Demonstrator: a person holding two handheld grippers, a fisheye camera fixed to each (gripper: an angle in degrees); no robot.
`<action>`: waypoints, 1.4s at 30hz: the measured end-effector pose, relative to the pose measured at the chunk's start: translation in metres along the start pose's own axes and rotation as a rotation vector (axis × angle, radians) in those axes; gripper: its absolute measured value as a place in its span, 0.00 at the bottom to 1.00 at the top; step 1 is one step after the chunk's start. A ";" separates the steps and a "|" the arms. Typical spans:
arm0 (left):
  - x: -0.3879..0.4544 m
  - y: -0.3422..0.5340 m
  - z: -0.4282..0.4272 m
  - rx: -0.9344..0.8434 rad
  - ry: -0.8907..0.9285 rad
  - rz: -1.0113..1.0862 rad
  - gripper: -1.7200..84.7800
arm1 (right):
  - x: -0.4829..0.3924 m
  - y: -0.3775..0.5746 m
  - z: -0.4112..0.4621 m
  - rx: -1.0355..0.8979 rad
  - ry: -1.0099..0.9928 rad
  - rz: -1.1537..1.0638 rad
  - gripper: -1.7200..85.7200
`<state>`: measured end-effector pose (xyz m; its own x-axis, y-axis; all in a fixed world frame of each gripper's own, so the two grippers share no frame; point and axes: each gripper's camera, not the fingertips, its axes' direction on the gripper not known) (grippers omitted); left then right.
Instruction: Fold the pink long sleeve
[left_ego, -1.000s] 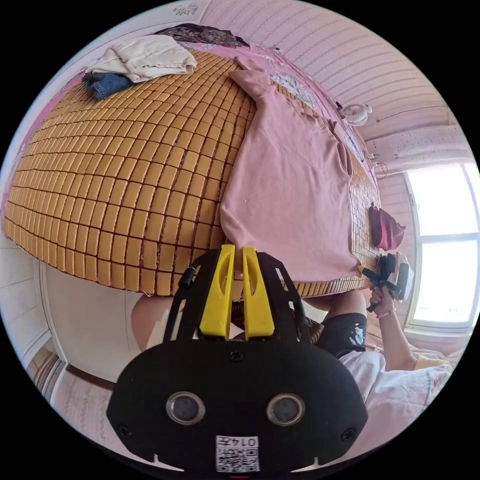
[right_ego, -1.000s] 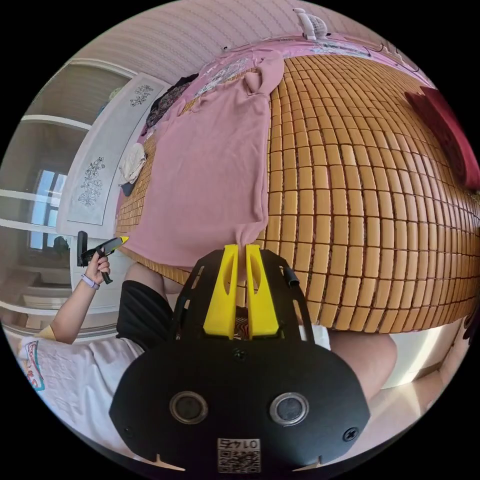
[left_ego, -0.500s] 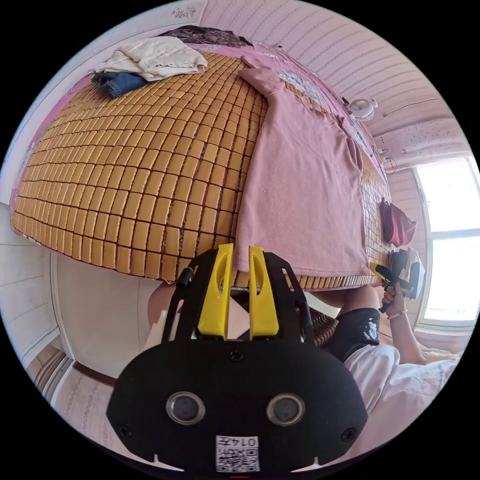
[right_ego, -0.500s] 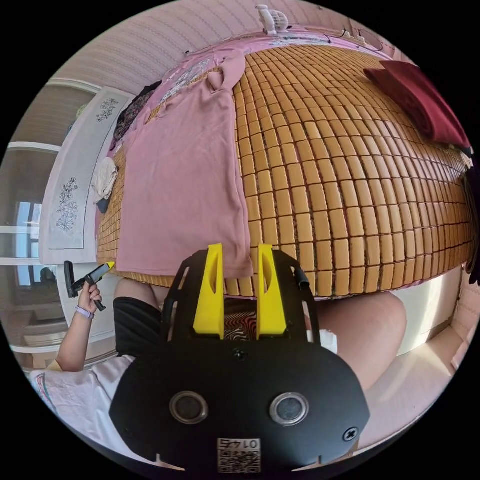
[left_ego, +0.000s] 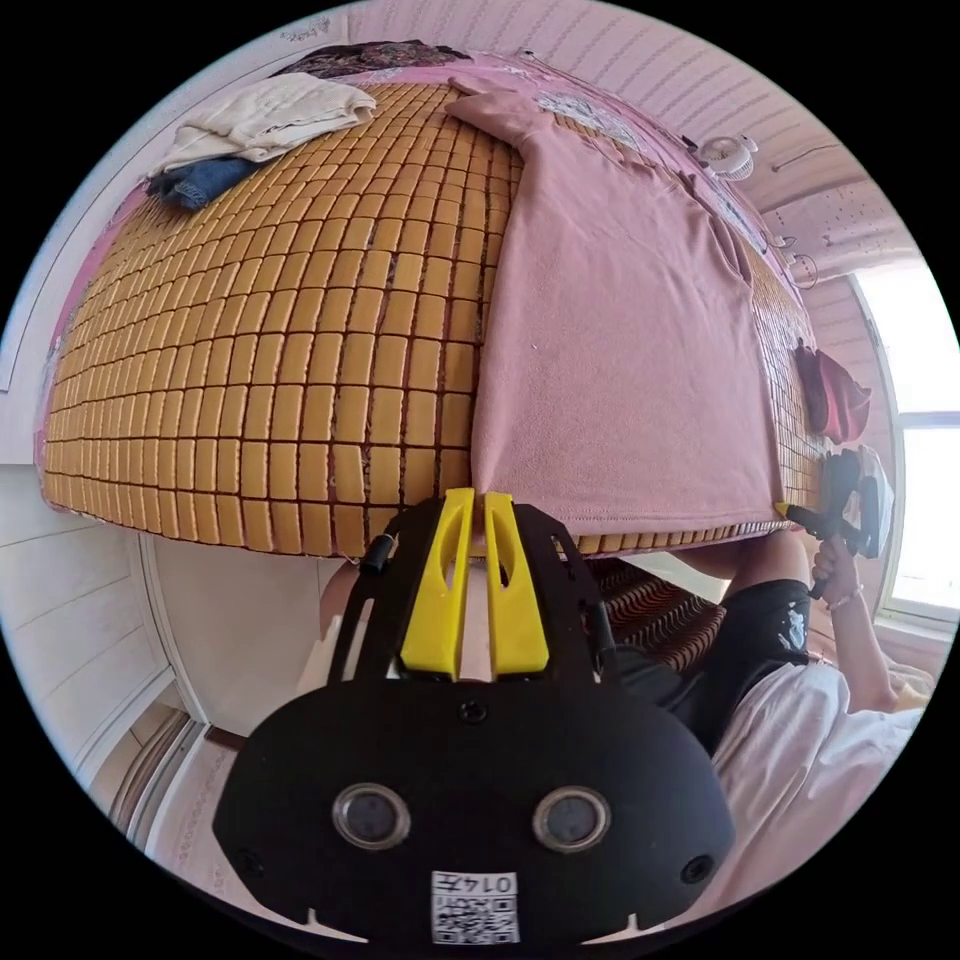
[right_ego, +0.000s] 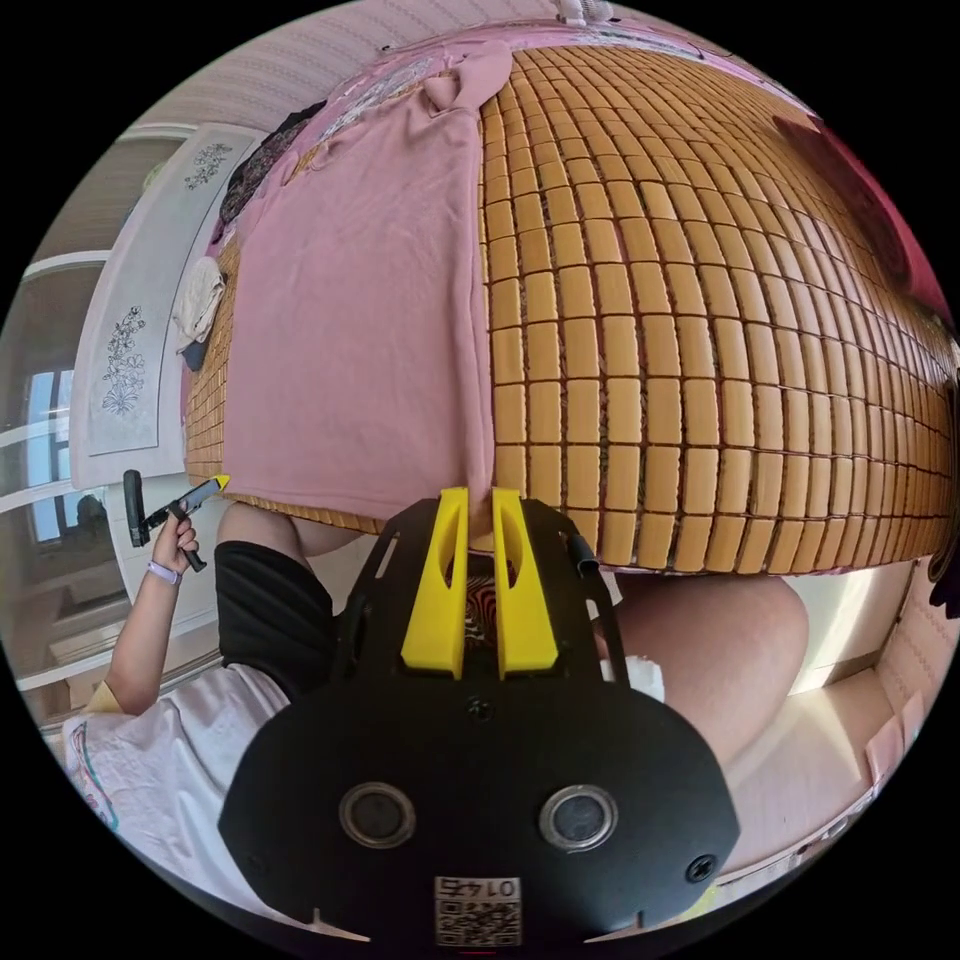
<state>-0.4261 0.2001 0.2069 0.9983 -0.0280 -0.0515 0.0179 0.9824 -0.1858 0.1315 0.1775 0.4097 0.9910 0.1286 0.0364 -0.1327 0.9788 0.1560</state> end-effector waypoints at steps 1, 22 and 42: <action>0.001 0.001 -0.001 0.004 -0.005 0.007 0.02 | 0.000 0.000 0.001 -0.011 -0.014 -0.009 0.07; 0.033 0.009 -0.014 0.244 0.066 0.117 0.02 | 0.041 -0.014 -0.024 0.067 0.014 -0.073 0.09; 0.181 -0.050 0.165 0.272 0.066 0.392 0.01 | 0.020 -0.261 -0.013 0.379 0.066 -0.070 0.14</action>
<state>-0.2374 0.1759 0.3683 0.9272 0.3510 -0.1307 -0.3361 0.9338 0.1228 0.1863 -0.0728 0.3567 0.9951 0.0859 -0.0487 -0.0492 0.8589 0.5097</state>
